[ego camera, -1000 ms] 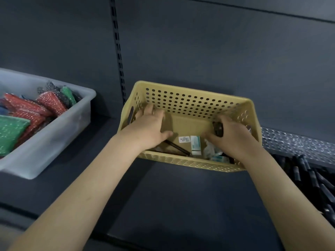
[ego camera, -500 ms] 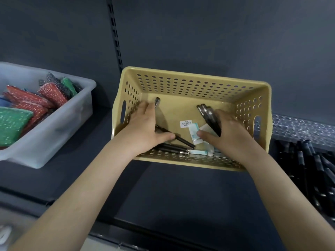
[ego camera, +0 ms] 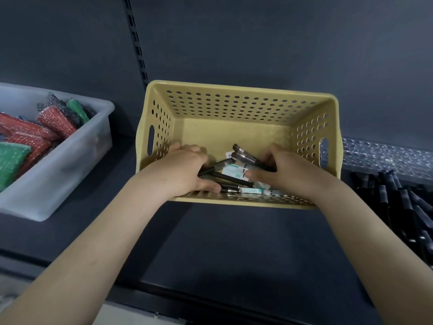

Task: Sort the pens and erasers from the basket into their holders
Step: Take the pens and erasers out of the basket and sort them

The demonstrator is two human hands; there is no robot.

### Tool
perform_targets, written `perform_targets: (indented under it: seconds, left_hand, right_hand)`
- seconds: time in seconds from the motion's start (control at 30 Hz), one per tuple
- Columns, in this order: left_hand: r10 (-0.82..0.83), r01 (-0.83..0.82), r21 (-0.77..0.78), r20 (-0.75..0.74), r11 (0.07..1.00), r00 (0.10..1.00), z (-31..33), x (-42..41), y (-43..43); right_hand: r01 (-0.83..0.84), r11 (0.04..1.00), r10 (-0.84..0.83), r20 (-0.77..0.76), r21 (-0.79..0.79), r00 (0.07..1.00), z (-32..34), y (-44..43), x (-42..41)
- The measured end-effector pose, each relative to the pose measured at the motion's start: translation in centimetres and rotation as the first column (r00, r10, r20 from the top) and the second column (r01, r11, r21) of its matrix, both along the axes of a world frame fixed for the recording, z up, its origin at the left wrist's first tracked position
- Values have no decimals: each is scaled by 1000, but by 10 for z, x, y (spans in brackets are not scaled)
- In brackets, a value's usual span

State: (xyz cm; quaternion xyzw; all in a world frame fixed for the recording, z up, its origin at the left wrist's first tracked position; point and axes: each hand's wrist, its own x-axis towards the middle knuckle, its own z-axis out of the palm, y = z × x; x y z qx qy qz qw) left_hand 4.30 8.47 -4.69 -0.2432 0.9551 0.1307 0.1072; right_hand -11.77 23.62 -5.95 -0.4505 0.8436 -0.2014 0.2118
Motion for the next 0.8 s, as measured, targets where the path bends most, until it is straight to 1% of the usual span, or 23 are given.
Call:
perform_targets:
  seconds: [0.1,0.13,0.23,0.4,0.57,0.63,0.7,0.8]
  left_hand:
    - [-28,33,-97,58,995,998,-2,-3,-4]
    - [-37,44,-104,67,994,997,-2,-4,-4]
    - [-64,68,-54,69,996,996,-3,-5,-6]
    - [-104,102,26,91,994,990,-1,-7,-9]
    - [-112,106,58,102,993,989,2,-9,-10]
    - [-95,90,70,82,994,992,2,-9,-11]
    - [-72,70,53,32,996,997,3,-9,-12]
    - [-26,28,63,-32,998,999,7,-9,-14]
  right_hand:
    - [-37,999,37,4,31,999,2,-3,1]
    - [-57,997,57,3,44,998,2,-4,1]
    - [-91,993,92,-9,78,996,4,-6,1]
    - [-92,987,98,-44,128,994,9,-8,2]
    - [-112,991,118,-92,76,989,12,-9,0]
    - [-95,995,96,-115,10,989,14,-9,0]
    - [-60,995,50,-121,-82,991,17,-10,-1]
    - [6,983,-20,-80,-182,997,22,-11,-3]
